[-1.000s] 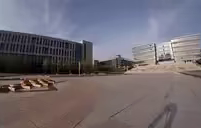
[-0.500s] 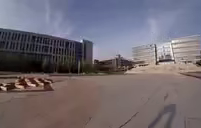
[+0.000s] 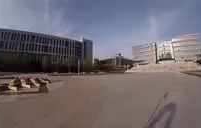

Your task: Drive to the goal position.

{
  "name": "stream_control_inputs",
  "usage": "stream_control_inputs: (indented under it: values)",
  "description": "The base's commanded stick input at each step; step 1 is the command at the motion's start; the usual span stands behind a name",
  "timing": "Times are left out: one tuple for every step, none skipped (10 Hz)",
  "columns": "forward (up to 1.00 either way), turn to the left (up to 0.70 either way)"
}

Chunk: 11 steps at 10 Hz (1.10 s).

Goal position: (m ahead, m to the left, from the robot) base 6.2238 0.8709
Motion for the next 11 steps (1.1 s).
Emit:
stream_control_inputs:
  values:
    - [0.70, 0.00]
    - [0.70, 0.00]
    - [0.70, 0.00]
    - [0.70, 0.00]
    - [0.70, 0.00]
    - [0.70, 0.00]
    - [0.70, 0.00]
    - [0.70, 0.00]
    - [0.70, 0.00]
    - [0.70, 0.00]
    - [0.70, 0.00]
